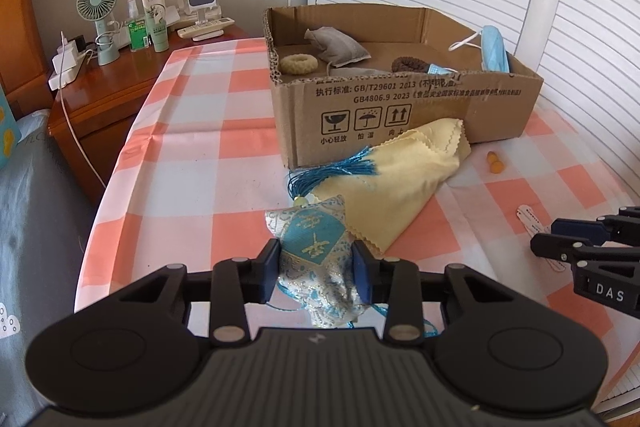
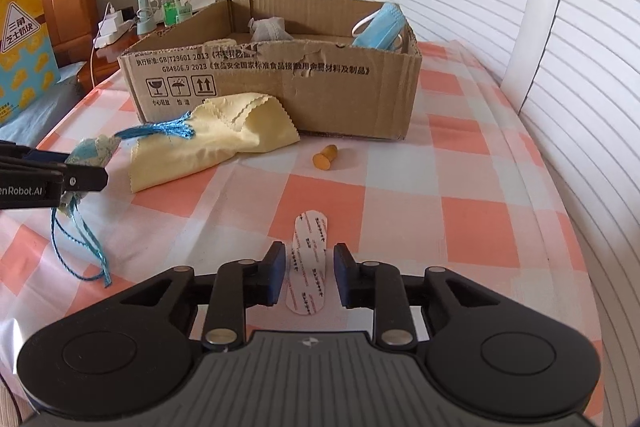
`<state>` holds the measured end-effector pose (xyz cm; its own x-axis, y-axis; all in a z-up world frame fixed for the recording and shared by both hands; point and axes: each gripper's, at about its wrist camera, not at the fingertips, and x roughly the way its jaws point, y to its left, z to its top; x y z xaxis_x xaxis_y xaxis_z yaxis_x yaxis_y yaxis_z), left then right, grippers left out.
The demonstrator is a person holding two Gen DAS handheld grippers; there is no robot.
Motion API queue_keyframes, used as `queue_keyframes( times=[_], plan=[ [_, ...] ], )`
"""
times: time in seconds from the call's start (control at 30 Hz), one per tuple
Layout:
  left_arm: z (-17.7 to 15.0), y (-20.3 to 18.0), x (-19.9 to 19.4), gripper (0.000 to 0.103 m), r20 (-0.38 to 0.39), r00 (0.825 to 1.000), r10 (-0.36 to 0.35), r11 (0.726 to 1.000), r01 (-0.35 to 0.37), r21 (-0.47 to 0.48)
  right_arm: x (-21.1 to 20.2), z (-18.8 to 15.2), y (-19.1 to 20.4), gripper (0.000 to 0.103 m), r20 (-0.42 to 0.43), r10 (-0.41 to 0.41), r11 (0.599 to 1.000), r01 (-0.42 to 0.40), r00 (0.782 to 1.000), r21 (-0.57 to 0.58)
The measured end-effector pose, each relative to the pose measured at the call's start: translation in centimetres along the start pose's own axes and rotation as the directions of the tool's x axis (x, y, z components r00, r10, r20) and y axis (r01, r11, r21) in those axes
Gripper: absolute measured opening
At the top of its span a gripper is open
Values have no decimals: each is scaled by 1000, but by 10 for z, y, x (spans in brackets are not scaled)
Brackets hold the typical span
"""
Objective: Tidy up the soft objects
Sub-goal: 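Carry the pouch and bandage strip into the box and open both tools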
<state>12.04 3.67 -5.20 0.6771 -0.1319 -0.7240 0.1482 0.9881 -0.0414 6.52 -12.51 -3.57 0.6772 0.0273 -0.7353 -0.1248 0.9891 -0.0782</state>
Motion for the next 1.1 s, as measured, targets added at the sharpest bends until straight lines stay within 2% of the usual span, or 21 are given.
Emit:
queue_keyframes(
  times=[0.1, 0.17, 0.5, 0.8, 1.1],
  plan=[
    [0, 1, 1, 37, -3, 1000, -1, 1000, 1, -1, 2, 1, 3, 29, 9, -15, 1000, 15, 1000, -7],
    [1, 1, 1, 37, -2, 1000, -4, 1000, 4, -3, 2, 2, 4, 19, 8, -20, 1000, 20, 1000, -13],
    [4, 0, -6, 37, 0, 999, -39, 999, 39, 21, -9, 6, 1, 18, 25, -21, 999, 22, 999, -42],
    [14, -3, -30, 36, -2, 996, -93, 993, 93, 80, -31, 18, 0, 19, 65, 12, 993, -4, 998, -121],
    [40, -4, -60, 36, 61, 990, -125, 984, 116, 135, -50, 33, 0, 19, 106, 46, 985, -28, 993, -172]
  ],
)
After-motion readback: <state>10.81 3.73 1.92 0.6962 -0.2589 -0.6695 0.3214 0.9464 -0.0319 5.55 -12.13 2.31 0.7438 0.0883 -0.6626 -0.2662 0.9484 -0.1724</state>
